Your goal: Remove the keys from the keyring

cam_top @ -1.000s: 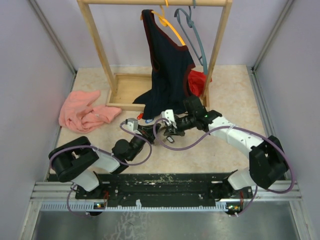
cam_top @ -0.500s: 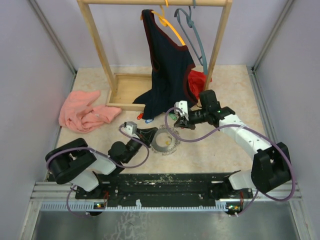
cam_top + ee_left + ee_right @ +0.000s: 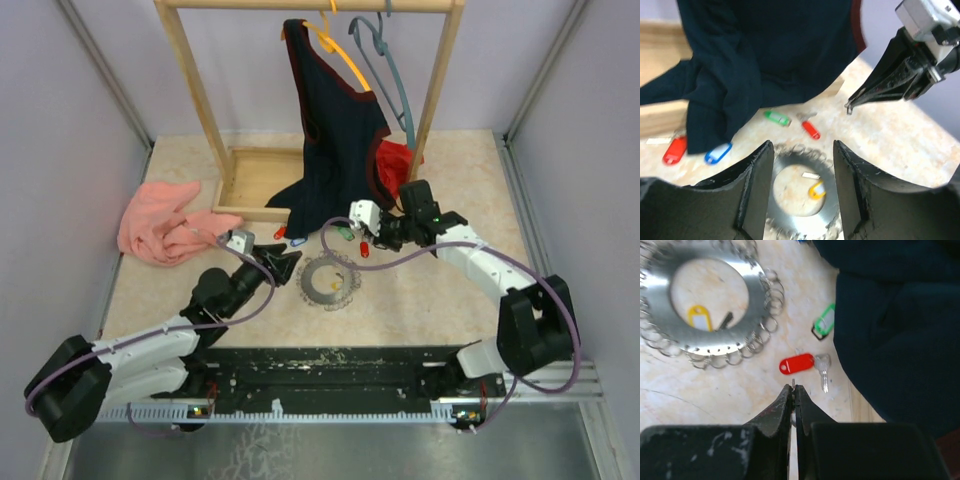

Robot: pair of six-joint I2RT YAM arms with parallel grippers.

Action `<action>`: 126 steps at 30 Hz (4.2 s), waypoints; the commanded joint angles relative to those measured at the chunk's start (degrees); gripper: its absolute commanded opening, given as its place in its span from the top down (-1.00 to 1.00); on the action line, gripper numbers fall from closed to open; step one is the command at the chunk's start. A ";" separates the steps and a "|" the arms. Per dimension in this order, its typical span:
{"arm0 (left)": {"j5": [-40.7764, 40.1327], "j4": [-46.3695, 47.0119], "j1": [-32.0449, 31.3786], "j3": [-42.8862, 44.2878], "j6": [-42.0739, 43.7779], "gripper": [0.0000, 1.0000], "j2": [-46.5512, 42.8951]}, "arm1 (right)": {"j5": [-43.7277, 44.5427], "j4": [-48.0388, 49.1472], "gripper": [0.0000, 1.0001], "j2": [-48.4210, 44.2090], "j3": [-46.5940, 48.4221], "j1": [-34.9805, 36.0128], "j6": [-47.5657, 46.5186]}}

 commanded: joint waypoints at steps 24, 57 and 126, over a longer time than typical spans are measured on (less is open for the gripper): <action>18.67 -1.97 6.50 -8.23 -18.07 -0.60 -7.35 | -6.93 1.24 -0.07 -2.27 -2.11 -4.05 1.87; 12.51 -6.78 -7.44 -4.03 8.07 -0.99 -6.58 | -27.20 -6.84 -0.49 -12.83 -2.99 -4.05 5.49; 16.41 6.35 -10.95 -5.84 36.25 -0.79 14.49 | -4.12 -8.90 1.00 22.50 8.24 6.26 26.62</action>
